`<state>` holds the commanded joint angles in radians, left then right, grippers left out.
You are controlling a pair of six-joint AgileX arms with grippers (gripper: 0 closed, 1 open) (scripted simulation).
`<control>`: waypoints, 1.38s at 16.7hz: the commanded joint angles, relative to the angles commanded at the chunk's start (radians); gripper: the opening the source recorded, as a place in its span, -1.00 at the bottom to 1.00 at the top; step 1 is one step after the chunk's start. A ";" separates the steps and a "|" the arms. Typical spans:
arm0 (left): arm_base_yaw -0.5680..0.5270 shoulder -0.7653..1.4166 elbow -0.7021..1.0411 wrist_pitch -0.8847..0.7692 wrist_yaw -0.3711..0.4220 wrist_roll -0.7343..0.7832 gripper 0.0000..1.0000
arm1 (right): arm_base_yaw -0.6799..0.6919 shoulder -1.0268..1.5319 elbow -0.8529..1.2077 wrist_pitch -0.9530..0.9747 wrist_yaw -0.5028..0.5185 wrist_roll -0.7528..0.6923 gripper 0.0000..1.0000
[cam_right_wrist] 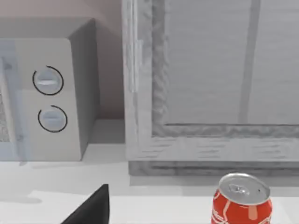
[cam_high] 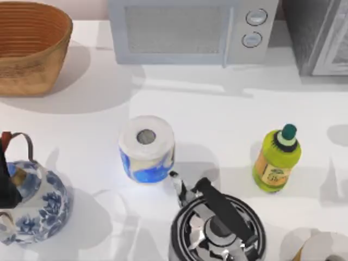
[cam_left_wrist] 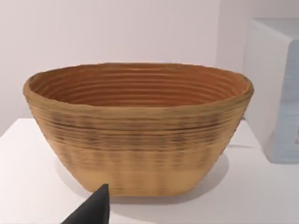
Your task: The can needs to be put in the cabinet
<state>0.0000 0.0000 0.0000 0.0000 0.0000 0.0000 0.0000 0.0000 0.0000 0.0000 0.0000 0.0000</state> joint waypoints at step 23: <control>0.000 0.000 0.000 0.000 0.000 0.000 1.00 | -0.128 1.552 0.201 1.219 -0.153 -0.021 1.00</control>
<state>0.0000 0.0000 0.0000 0.0000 0.0000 0.0000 -0.1283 1.5520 0.2012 1.2190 -0.1530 -0.0210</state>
